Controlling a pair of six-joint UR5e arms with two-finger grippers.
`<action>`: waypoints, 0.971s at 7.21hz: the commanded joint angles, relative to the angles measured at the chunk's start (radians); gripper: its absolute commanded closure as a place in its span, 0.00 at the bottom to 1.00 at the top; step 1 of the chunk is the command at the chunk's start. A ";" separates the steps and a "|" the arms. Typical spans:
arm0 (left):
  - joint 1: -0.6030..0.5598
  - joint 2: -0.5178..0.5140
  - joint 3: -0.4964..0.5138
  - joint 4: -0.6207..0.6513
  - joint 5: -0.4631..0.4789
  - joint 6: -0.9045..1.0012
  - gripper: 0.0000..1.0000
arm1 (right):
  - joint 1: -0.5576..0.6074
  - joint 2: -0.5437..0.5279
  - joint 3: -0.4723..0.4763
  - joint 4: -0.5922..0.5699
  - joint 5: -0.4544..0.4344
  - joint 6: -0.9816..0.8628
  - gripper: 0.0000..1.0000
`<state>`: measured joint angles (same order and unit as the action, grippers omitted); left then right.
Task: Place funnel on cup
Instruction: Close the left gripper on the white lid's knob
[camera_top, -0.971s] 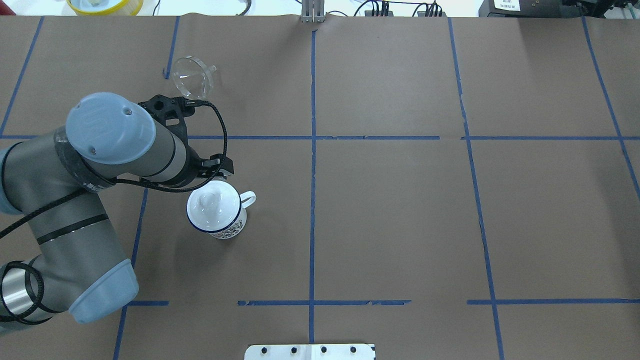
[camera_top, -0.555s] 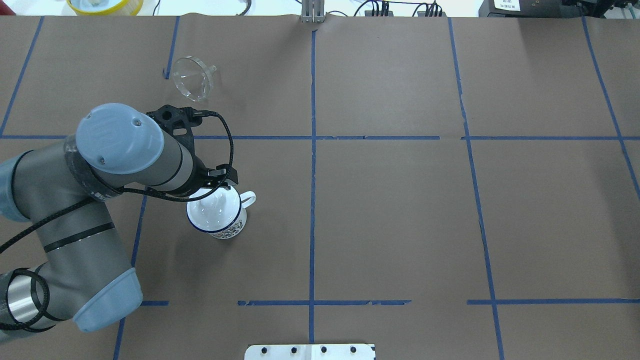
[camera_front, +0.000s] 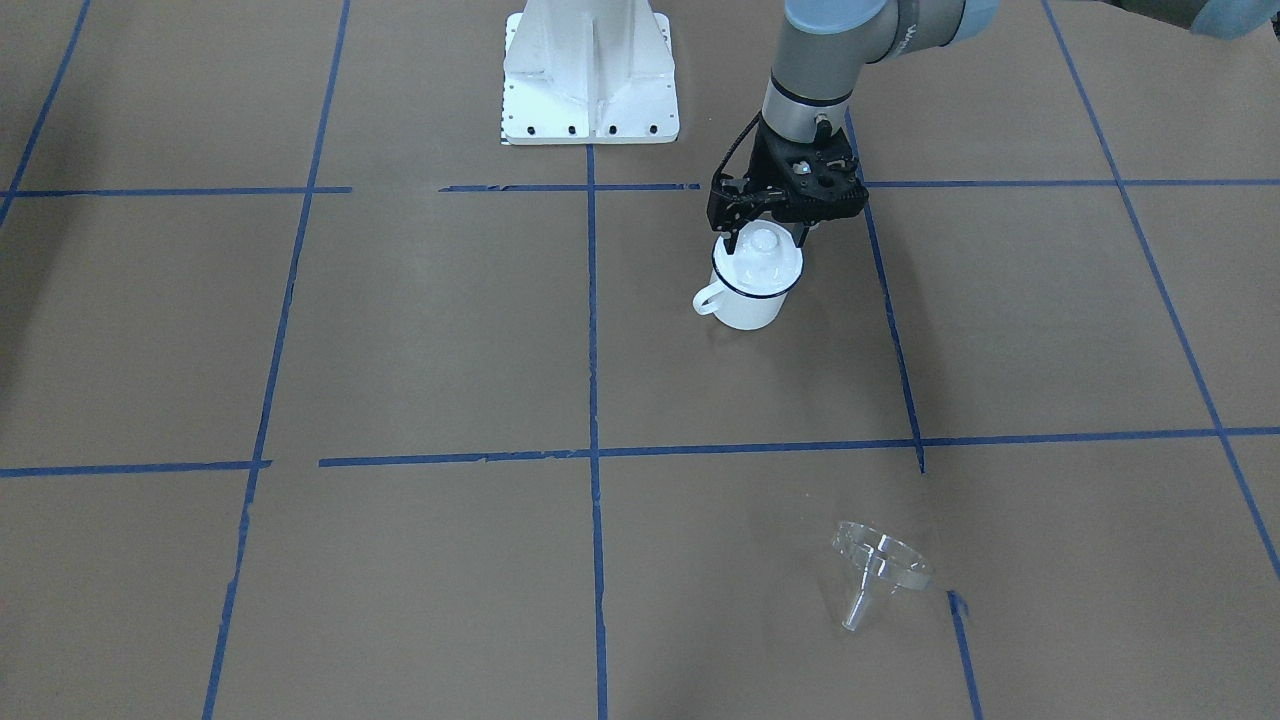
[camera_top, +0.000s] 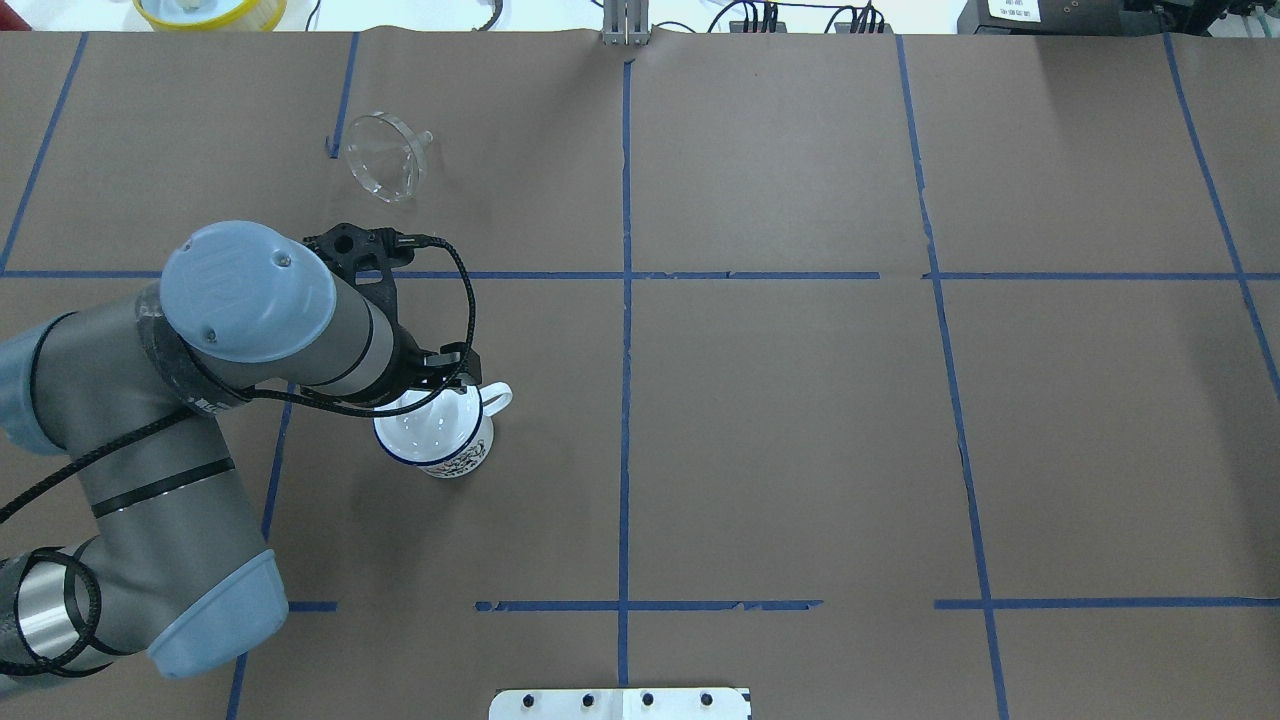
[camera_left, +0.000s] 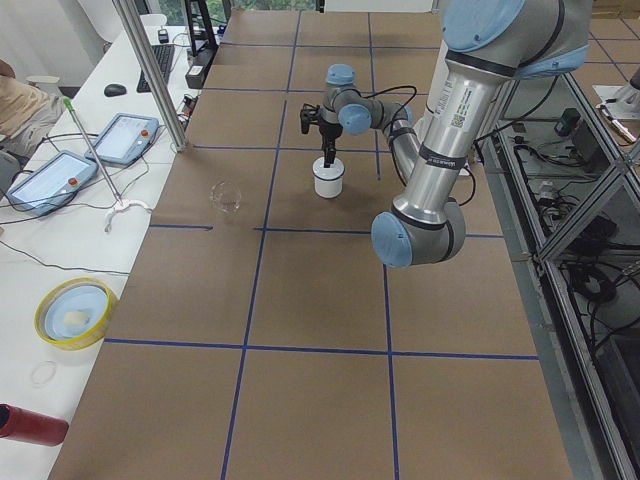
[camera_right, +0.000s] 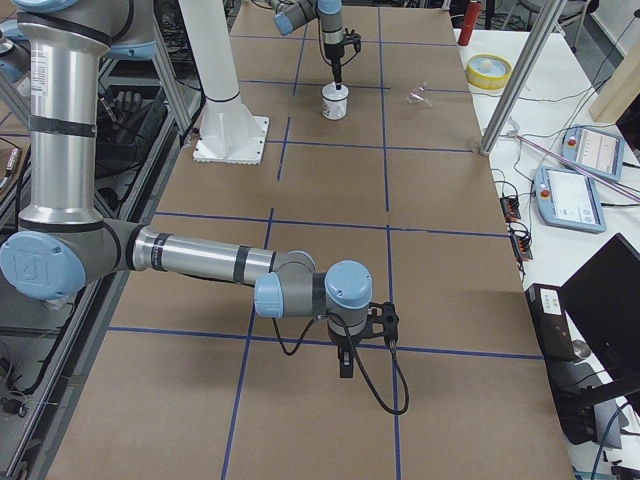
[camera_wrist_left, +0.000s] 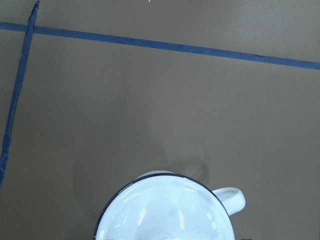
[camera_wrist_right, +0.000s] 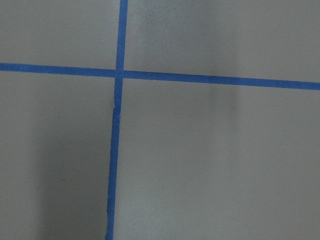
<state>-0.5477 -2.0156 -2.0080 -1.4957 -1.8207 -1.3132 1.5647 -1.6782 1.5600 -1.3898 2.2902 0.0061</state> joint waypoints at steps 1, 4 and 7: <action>0.005 0.002 0.003 0.002 0.001 0.000 0.17 | 0.000 0.000 0.000 0.000 0.000 0.000 0.00; 0.005 0.002 -0.003 0.006 0.001 0.000 1.00 | 0.000 0.000 0.000 0.000 0.000 0.000 0.00; -0.008 0.002 -0.049 0.032 0.003 0.009 1.00 | 0.000 0.000 0.000 0.000 0.000 0.000 0.00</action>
<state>-0.5483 -2.0137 -2.0266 -1.4819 -1.8189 -1.3110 1.5647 -1.6781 1.5601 -1.3898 2.2902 0.0061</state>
